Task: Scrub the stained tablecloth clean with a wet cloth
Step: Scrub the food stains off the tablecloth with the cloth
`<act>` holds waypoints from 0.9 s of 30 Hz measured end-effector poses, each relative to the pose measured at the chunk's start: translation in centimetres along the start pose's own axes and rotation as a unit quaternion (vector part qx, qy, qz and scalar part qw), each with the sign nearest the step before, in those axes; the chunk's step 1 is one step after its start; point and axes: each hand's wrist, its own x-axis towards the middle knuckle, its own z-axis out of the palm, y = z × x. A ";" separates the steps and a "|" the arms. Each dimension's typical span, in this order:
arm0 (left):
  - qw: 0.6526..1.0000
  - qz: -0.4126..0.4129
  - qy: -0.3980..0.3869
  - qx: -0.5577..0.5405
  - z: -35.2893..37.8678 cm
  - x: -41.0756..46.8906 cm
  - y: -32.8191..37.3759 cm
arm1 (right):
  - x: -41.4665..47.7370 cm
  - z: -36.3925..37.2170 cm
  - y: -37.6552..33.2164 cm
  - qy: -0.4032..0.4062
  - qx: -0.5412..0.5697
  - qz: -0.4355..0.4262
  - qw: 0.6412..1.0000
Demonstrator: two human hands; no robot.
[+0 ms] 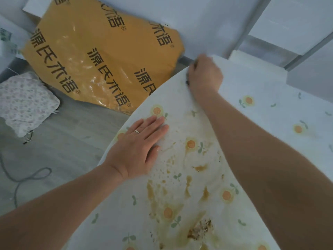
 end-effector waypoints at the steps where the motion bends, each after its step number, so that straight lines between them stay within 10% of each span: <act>1: 1.000 0.000 0.002 0.000 0.0 0.0 -0.1 | -2.3 0.4 -1.3 -0.025 0.004 -0.050 0.998; 5: 1.000 0.002 -0.004 0.004 -0.1 0.1 0.0 | -8.5 -0.7 1.8 -0.043 0.015 -0.132 0.990; 13: 1.000 0.003 0.001 -0.010 0.0 0.2 0.2 | -0.6 -0.5 1.4 0.038 -0.017 0.049 0.998; 21: 1.000 0.000 -0.009 -0.007 -0.1 0.1 0.0 | -10.2 1.8 -3.6 -0.043 0.030 -0.196 0.979; 27: 1.000 0.001 0.009 -0.013 -0.1 0.1 0.0 | -2.6 -1.1 2.9 0.029 -0.043 0.014 0.999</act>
